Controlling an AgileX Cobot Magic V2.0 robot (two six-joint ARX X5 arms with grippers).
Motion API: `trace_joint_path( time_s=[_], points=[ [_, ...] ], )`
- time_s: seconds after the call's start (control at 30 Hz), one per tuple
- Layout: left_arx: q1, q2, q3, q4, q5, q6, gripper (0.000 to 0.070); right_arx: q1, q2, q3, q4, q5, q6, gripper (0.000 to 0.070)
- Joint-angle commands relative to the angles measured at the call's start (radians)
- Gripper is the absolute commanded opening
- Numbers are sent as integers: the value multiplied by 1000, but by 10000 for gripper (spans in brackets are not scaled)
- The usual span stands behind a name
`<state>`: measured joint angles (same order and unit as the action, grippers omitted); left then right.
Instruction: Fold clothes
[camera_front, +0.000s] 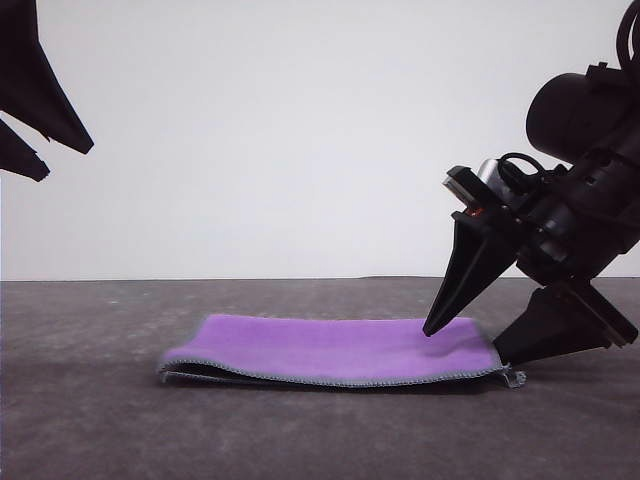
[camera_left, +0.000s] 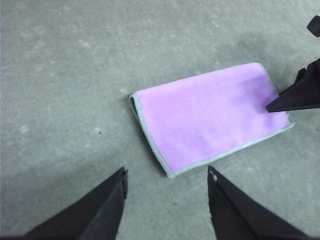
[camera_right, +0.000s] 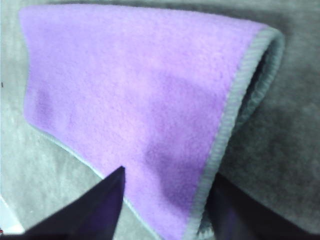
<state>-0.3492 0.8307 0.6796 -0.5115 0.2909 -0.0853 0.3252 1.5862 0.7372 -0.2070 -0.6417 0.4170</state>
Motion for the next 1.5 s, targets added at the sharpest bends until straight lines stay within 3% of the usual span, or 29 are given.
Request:
trace_joint_path(
  time_s=[0.0,0.07,0.13,0.53,0.7,1.33,1.4,1.47],
  points=[
    [-5,5,11,11,1,17,301,5,37,-3,-10,29,8,154],
    [-5,5,11,11,1,17,302,0,34,-2,-10,52,10,41],
    [-5,5,11,11,1,17,302,-10,33,-2,-9,61,10,0],
    [-5,5,11,11,1,17,301,12,-36,55,-6,14,2,0],
    [-5,5,11,11,1,17,301,73,-39,136,-7,-42,9,0],
    [-5,5,11,10,1,18,302,337,202,313,181,-39,69,3],
    [-5,5,11,10,1,18,302,352,218,316,206,-39,69,89],
    [-5,5,11,10,1,18,302,362,220,317,221,-40,70,249]
  ],
)
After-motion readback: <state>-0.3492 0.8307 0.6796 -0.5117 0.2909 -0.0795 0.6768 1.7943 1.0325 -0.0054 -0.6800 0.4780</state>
